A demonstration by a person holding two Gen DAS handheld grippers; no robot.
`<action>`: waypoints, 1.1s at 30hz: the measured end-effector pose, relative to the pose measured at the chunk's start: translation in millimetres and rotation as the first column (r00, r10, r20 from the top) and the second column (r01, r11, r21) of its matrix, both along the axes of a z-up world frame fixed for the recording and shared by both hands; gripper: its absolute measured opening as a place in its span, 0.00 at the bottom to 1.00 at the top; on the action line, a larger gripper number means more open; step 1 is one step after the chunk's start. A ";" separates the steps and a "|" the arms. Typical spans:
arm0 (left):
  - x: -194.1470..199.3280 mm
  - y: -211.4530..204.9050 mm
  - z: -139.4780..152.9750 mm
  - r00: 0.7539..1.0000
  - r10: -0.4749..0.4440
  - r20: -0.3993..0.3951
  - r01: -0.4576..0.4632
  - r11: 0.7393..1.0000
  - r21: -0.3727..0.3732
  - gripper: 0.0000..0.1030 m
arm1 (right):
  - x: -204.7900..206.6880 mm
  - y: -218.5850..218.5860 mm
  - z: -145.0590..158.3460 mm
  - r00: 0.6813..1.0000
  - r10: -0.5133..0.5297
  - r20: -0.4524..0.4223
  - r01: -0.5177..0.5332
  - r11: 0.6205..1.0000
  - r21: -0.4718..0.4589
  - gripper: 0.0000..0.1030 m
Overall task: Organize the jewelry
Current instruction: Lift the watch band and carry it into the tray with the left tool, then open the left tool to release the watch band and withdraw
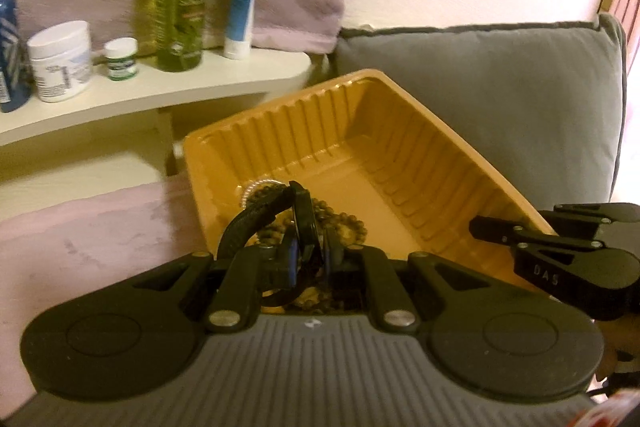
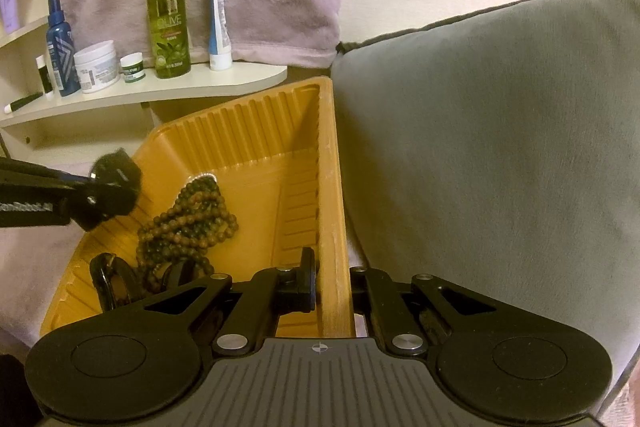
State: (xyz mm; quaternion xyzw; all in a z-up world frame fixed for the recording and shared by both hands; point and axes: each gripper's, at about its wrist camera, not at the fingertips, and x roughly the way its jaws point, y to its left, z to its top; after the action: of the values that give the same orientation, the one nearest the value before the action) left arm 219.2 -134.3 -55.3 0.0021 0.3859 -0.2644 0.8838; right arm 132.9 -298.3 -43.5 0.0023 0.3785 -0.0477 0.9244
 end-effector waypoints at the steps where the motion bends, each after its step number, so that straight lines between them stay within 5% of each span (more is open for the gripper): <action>1: 0.3 -2.0 -1.1 1.000 -0.002 -0.004 0.002 1.000 0.001 0.11 | -0.1 -0.4 -0.2 1.000 0.000 -0.001 0.000 1.000 0.001 0.05; 10: 6.1 -13.7 -6.2 1.000 -0.020 -0.017 0.020 1.000 0.020 0.11 | 0.6 -1.8 -1.6 1.000 -0.001 -0.003 0.001 1.000 0.005 0.05; 19: 3.4 -18.0 -1.3 0.999 -0.042 0.026 0.041 0.999 0.034 0.23 | 0.9 -1.1 -2.5 1.000 -0.002 -0.003 0.002 1.000 0.007 0.06; 33: -6.6 33.2 12.3 0.994 0.091 0.059 -0.093 0.995 0.026 0.27 | 4.5 -16.4 -11.9 1.000 -0.014 -0.022 0.016 0.997 0.074 0.06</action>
State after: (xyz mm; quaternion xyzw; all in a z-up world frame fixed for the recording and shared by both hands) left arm 212.6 -101.0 -43.0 0.0047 0.3635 -0.2176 0.9058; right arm 137.4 -314.7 -55.4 0.0390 0.3897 -0.0407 0.9192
